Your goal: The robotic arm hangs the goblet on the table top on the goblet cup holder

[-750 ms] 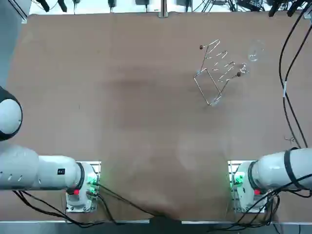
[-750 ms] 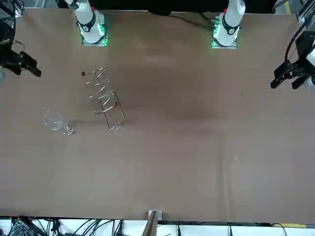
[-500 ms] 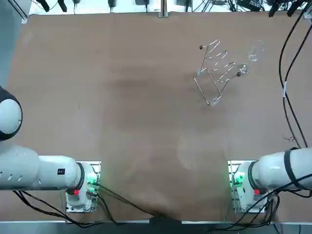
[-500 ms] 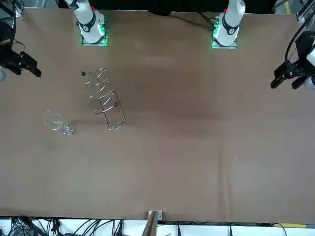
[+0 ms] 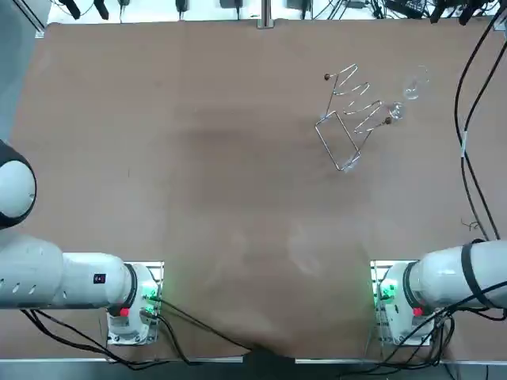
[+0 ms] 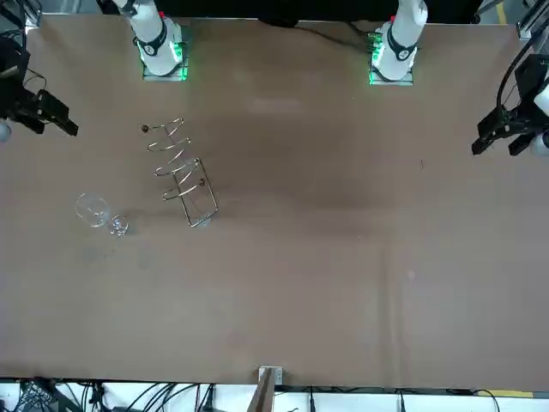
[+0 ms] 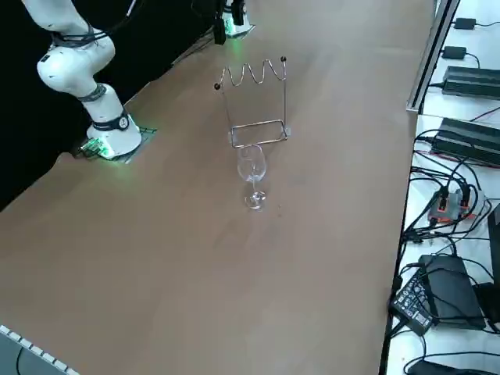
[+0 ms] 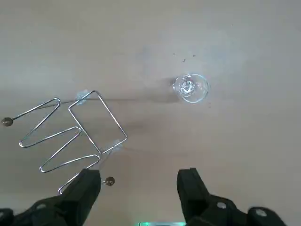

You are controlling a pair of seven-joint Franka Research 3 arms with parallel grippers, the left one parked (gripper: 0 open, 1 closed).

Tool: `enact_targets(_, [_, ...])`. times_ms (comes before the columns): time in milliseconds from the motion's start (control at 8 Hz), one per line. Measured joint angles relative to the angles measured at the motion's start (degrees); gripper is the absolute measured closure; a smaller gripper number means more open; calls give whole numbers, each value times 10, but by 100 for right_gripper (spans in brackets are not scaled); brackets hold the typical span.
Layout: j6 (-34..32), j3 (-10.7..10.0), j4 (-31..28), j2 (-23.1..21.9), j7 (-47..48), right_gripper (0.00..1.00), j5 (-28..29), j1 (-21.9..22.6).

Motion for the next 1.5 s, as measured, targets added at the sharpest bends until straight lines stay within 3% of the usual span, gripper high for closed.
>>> enact_targets(250, [7,-6,0,1,-56,0,1,-4])
enact_targets(500, [14,-16,0,8,-201,0,10,-33])
enact_targets(875, [23,-22,0,43,-433,0,98,-131])
enact_targets(1500, [50,-24,-2,171,-849,1,254,-275])
